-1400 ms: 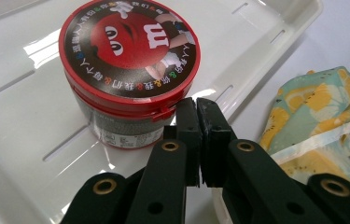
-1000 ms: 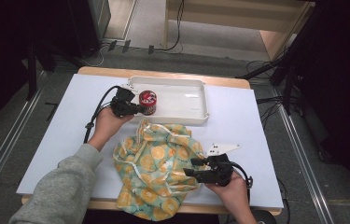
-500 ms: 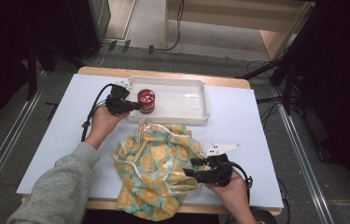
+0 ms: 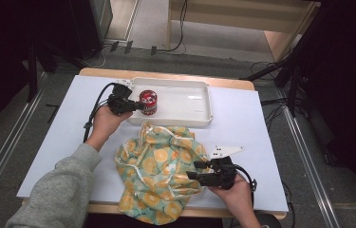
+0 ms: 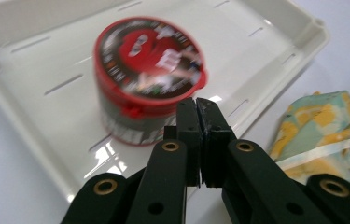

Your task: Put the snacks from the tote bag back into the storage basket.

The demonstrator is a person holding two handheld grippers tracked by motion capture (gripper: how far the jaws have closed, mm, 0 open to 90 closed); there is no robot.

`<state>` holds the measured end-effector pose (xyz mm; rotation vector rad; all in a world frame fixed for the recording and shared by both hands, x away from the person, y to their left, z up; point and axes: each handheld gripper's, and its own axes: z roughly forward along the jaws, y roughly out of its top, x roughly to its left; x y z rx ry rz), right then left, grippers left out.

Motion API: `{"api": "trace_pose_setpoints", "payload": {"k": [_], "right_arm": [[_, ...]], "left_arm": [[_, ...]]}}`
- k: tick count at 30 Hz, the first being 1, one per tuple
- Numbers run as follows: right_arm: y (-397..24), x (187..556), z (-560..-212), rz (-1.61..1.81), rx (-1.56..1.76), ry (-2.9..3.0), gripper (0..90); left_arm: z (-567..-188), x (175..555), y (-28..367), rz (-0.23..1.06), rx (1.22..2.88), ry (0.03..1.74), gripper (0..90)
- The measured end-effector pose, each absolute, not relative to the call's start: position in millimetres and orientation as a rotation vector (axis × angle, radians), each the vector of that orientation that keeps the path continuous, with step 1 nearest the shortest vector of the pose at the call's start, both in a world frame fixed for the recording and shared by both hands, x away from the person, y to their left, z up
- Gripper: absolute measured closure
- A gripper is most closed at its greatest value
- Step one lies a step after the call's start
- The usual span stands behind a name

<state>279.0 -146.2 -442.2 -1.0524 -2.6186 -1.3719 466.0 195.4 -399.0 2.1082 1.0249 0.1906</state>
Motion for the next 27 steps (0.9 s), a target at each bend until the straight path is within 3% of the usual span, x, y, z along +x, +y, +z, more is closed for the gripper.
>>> {"api": "trace_pose_setpoints", "payload": {"k": [14,27], "right_arm": [[-148.7,278.1,-442.1,-1.389,-1.057,-2.608,48.7],[-152.3,275.4,-441.4,-1.392,-1.069,-2.603,48.7]], "left_arm": [[-405.4,486.4,148.0,0.176,2.160,1.002,88.5],[-414.7,490.6,151.4,0.167,2.157,1.022,87.1]]}}
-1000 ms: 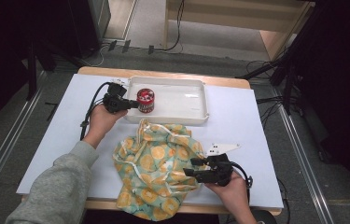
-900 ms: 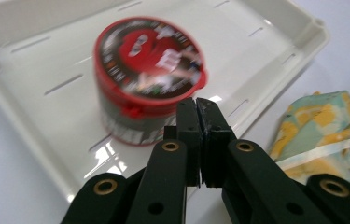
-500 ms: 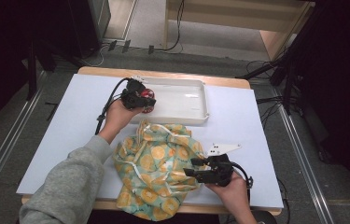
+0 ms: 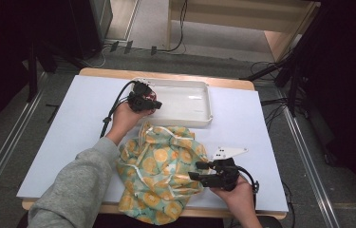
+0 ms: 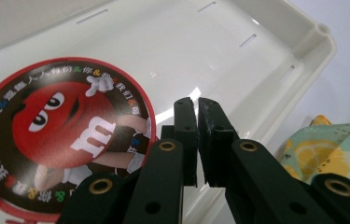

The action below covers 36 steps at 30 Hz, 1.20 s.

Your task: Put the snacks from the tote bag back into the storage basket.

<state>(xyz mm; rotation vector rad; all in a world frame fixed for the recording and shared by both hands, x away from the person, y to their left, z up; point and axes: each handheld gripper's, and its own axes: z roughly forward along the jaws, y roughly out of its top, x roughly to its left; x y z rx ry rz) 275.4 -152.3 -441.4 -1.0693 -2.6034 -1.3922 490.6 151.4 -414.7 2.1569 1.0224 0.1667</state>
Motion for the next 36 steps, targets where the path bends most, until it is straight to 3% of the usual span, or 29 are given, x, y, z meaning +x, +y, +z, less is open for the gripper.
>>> {"api": "trace_pose_setpoints", "payload": {"k": [17,36], "right_arm": [[-151.3,275.5,-441.9,-1.391,-1.070,-2.604,48.6],[-151.2,275.5,-441.4,-1.387,-1.081,-2.601,48.3]], "left_arm": [[-416.4,486.6,176.4,0.168,2.139,1.066,85.9],[-400.1,455.2,182.8,0.084,2.175,0.989,57.6]]}}
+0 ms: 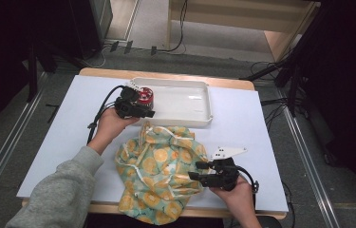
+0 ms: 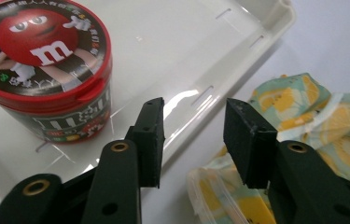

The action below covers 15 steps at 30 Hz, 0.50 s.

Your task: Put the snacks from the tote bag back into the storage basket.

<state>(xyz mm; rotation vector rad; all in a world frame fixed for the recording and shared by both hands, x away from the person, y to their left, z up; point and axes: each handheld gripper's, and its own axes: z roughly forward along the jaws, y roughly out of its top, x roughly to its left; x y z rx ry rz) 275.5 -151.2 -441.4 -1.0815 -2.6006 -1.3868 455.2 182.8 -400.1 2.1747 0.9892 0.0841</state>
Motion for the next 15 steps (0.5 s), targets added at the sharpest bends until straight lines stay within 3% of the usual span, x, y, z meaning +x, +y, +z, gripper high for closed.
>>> {"api": "trace_pose_setpoints", "payload": {"k": [10,15], "right_arm": [[-152.0,275.7,-441.2,-1.387,-1.083,-2.605,47.5],[-152.3,275.7,-440.9,-1.390,-1.089,-2.607,47.1]], "left_arm": [[-394.3,437.3,193.9,0.024,2.160,0.985,46.5],[-397.1,424.8,197.9,0.006,2.160,0.978,45.3]]}}
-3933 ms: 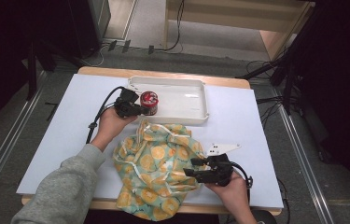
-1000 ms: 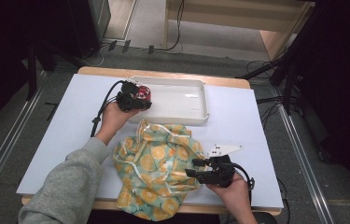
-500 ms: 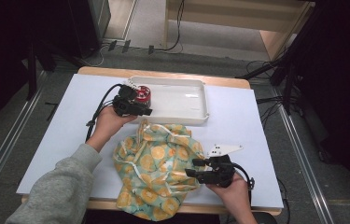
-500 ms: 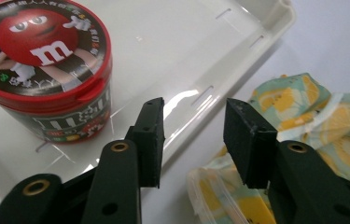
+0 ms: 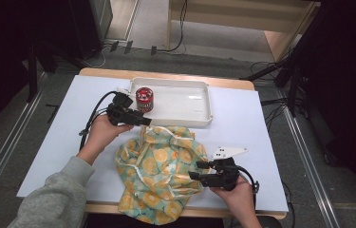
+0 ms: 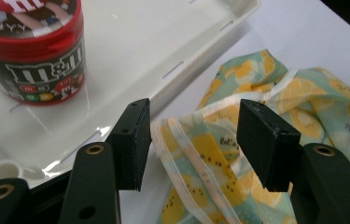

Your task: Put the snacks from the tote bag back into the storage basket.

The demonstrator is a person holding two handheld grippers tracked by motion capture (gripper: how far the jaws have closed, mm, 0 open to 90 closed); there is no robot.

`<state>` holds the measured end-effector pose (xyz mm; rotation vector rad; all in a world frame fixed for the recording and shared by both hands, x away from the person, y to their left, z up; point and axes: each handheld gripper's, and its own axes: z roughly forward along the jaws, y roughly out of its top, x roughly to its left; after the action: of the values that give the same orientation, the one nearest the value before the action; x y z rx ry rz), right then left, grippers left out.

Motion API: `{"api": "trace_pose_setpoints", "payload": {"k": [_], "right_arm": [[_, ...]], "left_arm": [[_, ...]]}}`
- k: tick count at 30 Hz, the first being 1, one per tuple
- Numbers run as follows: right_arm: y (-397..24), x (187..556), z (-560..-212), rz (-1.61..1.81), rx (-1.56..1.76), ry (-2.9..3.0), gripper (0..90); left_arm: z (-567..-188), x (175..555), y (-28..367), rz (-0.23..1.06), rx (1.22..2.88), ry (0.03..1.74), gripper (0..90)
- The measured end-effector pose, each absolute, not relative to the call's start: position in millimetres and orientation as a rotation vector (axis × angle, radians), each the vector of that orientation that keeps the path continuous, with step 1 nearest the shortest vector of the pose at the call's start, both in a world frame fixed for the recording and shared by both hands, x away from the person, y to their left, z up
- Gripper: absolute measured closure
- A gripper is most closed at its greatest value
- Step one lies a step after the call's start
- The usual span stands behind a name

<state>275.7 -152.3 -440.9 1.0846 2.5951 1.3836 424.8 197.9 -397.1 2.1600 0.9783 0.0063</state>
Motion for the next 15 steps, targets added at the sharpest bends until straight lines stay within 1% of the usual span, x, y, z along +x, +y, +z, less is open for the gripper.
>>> {"api": "trace_pose_setpoints", "payload": {"k": [3,10,15], "right_arm": [[-152.4,275.9,-440.9,1.385,1.085,2.595,46.9],[-153.0,276.1,-440.7,1.387,1.091,2.592,46.0],[-153.9,275.9,-440.1,1.389,1.086,2.587,45.6]], "left_arm": [[-398.2,418.2,199.9,0.017,2.166,0.975,44.2],[-396.5,403.2,207.9,-0.016,2.120,0.960,43.0],[-394.8,392.7,212.0,-0.006,2.148,0.948,41.5]]}}
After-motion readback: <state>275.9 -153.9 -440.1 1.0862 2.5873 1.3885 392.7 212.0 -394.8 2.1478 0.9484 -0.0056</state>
